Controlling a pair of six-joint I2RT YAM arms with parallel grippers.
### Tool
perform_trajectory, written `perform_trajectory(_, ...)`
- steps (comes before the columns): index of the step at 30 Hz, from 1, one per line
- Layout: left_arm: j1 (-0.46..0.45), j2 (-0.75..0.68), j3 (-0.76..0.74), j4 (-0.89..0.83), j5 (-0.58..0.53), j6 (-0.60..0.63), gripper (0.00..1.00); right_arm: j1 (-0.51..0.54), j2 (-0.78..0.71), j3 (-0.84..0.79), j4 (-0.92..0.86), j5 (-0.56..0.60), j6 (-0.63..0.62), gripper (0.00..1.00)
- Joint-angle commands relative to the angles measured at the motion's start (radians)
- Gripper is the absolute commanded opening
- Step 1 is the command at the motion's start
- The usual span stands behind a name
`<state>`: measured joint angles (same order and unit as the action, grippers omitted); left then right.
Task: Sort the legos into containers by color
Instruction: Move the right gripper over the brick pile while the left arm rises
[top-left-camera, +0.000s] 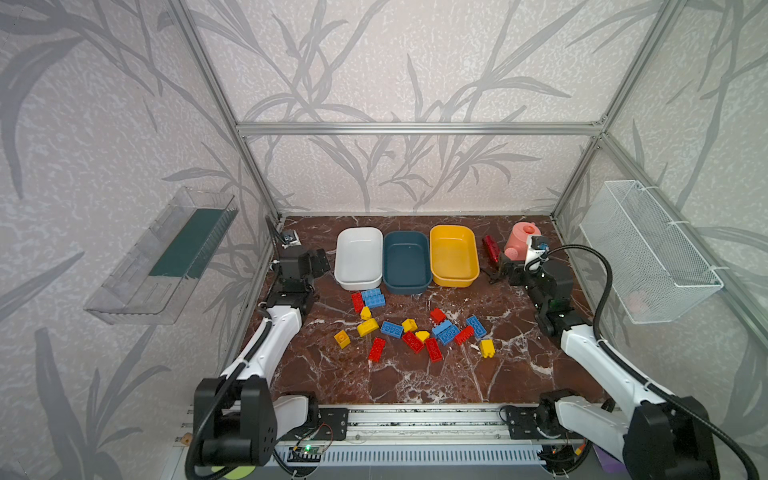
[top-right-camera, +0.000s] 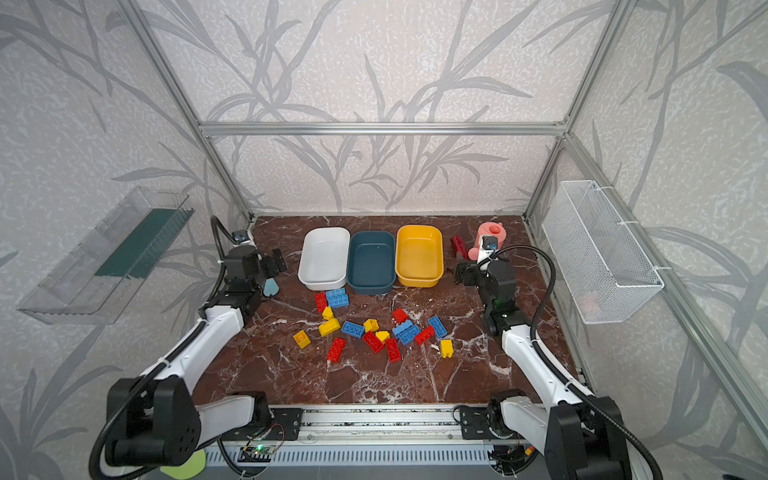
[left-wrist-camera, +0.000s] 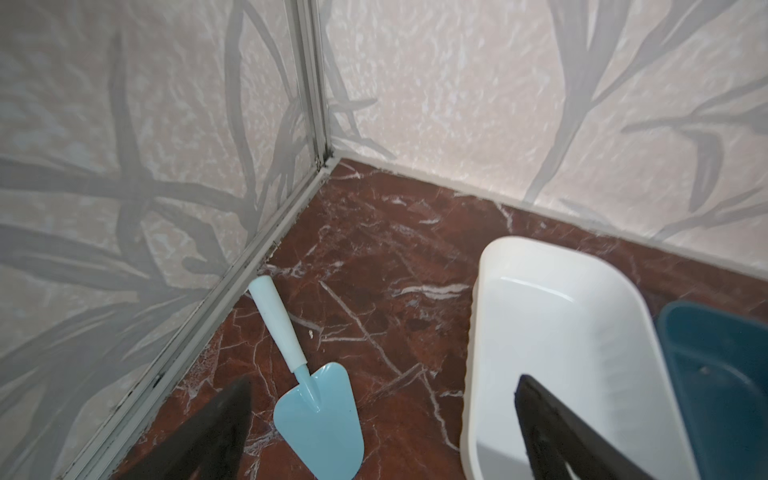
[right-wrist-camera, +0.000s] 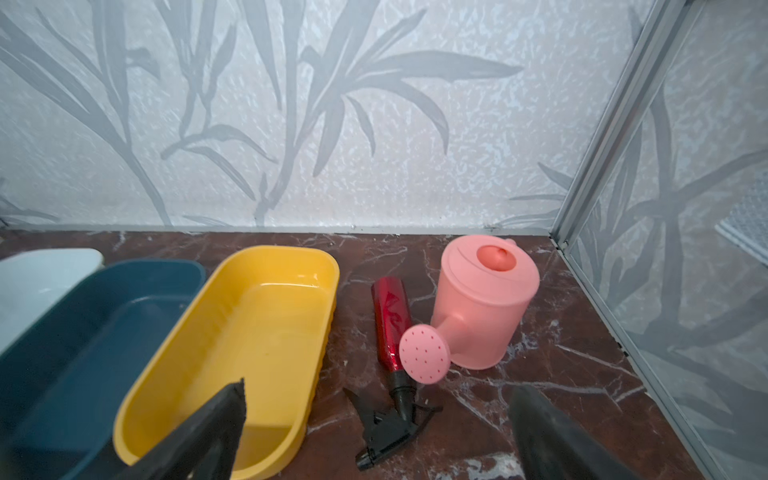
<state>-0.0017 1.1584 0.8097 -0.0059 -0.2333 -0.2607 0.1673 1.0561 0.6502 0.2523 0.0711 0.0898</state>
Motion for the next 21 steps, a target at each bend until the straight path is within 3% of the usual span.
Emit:
perform_trajectory(1, -0.03, -0.108, 0.084, -0.464, -0.016, -0.19, 0.99, 0.072, -0.036, 0.097, -0.412, -0.069, 0.074, 0.95)
perform_trajectory(4, -0.085, -0.24, 0.128, -0.655, 0.028, -0.235, 0.99, 0.234, -0.046, 0.172, -0.544, -0.02, 0.026, 0.95)
perform_trajectory(7, -0.204, -0.331, 0.16, -0.786, -0.025, -0.194, 0.99, 0.409, -0.023, 0.218, -0.612, 0.024, -0.042, 0.95)
perform_trajectory(9, -0.233, -0.382, 0.16, -0.858, -0.026, -0.189, 0.99, 0.488, 0.006, 0.236, -0.618, -0.021, -0.06, 0.95)
perform_trajectory(12, -0.233, -0.476, 0.109, -0.853, 0.018, -0.162, 0.99, 0.572, 0.087, 0.27, -0.618, -0.098, -0.092, 0.94)
perform_trajectory(15, -0.245, -0.581, 0.042, -0.819, 0.085, -0.146, 0.99, 0.625, 0.186, 0.294, -0.574, -0.091, -0.123, 0.92)
perform_trajectory(21, -0.361, -0.678, 0.035, -0.853, 0.064, -0.146, 0.99, 0.672, 0.422, 0.424, -0.577, -0.211, -0.17, 0.91)
